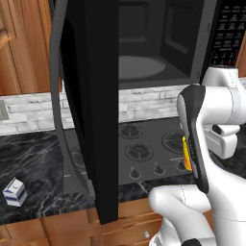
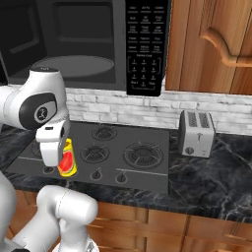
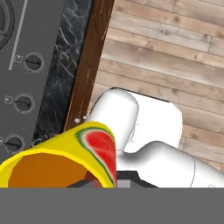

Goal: Place the microwavable item in the microwave. Then, close the microwave door and press the start button.

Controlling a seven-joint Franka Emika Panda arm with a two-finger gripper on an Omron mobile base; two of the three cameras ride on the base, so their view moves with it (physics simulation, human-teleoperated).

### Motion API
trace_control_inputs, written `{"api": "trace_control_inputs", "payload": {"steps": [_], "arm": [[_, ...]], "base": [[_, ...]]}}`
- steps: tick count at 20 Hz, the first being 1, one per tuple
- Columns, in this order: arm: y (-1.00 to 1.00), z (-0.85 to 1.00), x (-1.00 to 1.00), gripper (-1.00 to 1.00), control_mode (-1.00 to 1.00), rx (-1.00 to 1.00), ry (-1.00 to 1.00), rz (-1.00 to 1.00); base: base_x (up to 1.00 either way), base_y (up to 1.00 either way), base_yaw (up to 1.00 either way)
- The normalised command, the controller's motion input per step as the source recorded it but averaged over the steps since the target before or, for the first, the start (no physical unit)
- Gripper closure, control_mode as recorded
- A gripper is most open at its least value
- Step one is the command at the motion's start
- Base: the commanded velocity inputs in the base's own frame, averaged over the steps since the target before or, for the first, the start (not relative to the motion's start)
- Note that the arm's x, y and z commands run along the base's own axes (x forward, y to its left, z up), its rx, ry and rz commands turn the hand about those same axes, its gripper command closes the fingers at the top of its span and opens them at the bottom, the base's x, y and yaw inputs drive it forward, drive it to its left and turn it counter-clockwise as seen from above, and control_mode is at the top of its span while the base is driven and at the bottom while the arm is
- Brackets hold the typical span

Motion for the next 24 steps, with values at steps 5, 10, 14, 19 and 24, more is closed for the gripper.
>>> {"api": "trace_control_inputs", "payload": {"steps": [5, 10, 14, 19, 24], "arm": [[0.0, 0.1, -0.04, 1.0, -1.0, 0.07, -0.05, -0.02], [0.11, 0.88, -0.03, 1.0, -1.0, 0.05, -0.12, -0.11], [0.01, 0.85, 0.0, 1.0, -1.0, 0.09, -0.05, -0.17], [0.0, 0.24, 0.0, 1.0, -1.0, 0.12, -0.01, -0.2], [0.0, 0.0, -0.03, 1.0, -1.0, 0.11, 0.0, -0.19]], "base": [[0.0, 0.0, 0.0], [0.0, 0.0, 0.0], [0.0, 0.0, 0.0], [0.0, 0.0, 0.0], [0.0, 0.0, 0.0]]}}
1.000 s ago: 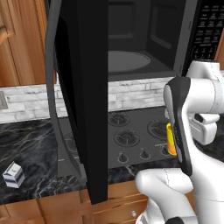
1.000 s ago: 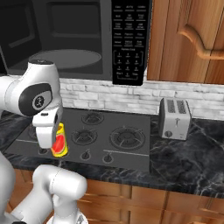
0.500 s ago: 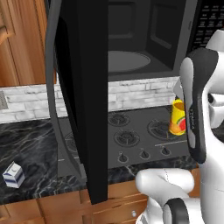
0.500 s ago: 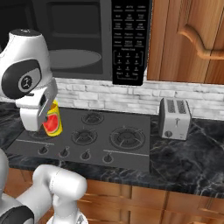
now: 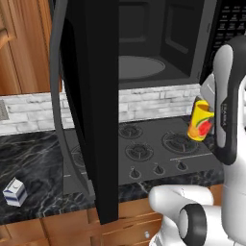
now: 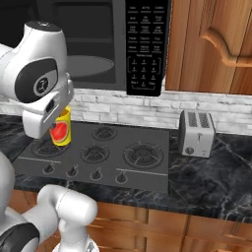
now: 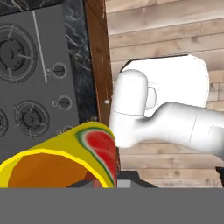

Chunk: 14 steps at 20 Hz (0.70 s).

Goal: Place the microwavable item in the microwave. Then, close the microwave door and press the start button.

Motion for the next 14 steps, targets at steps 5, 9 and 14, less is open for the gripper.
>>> {"api": "trace_control_inputs", "payload": {"steps": [5, 9, 14], "arm": [[0.07, 0.07, 0.0, 1.0, -1.0, 0.08, -0.14, -0.12], [0.15, 0.06, 0.0, 1.0, -1.0, 0.06, -0.43, 0.0], [0.0, 0.0, 0.0, 1.0, -1.0, 0.01, -0.41, 0.09]], "base": [[0.0, 0.0, 0.0], [0.0, 0.0, 0.0], [0.0, 0.0, 0.0]]}}
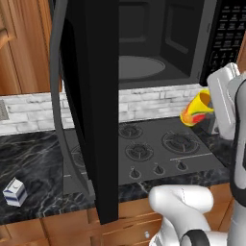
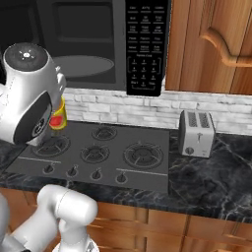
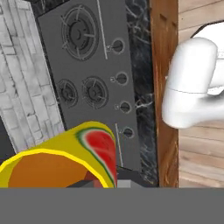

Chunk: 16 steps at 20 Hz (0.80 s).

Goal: Place the microwavable item in the microwave. Then, close the microwave door and press the start button.

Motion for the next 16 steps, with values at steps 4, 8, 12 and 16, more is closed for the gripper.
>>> {"api": "trace_control_inputs", "payload": {"steps": [4, 8, 12, 16], "arm": [[0.0, 0.05, -0.1, 1.0, -1.0, -0.01, -0.3, 0.2], [0.01, 0.47, -0.2, 1.0, -1.0, -0.06, -0.2, 0.18], [0.09, 0.64, -0.03, 1.0, -1.0, -0.08, 0.0, 0.12], [0.02, 0.49, -0.07, 1.0, -1.0, -0.09, 0.0, 0.07]], "base": [[0.0, 0.0, 0.0], [0.0, 0.0, 0.0], [0.0, 0.0, 0.0], [0.0, 0.0, 0.0]]}}
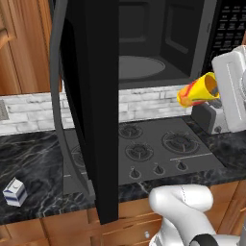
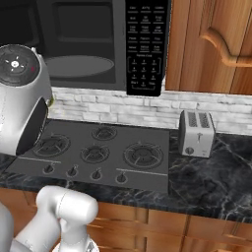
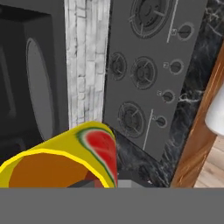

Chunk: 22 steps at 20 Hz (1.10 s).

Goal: Place the microwavable item in the microwave. Then, close the microwave door and press the start button.

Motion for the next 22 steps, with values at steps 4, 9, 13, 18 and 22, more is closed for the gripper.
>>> {"api": "trace_control_inputs", "payload": {"steps": [4, 9, 13, 18, 22], "arm": [[0.12, 0.21, -0.01, 1.0, -1.0, -0.11, -0.01, 0.01], [0.31, 0.0, 0.22, 1.0, -1.0, -0.06, -0.04, -0.01], [0.22, 0.0, 0.53, 1.0, -1.0, 0.0, -0.04, -0.01], [0.01, 0.0, 0.62, 1.0, -1.0, 0.0, -0.04, 0.0], [0.0, 0.0, 0.66, 1.0, -1.0, 0.0, 0.0, 0.0]], "base": [[0.0, 0.0, 0.0], [0.0, 0.0, 0.0], [0.0, 0.0, 0.0], [0.0, 0.0, 0.0], [0.0, 0.0, 0.0]]}}
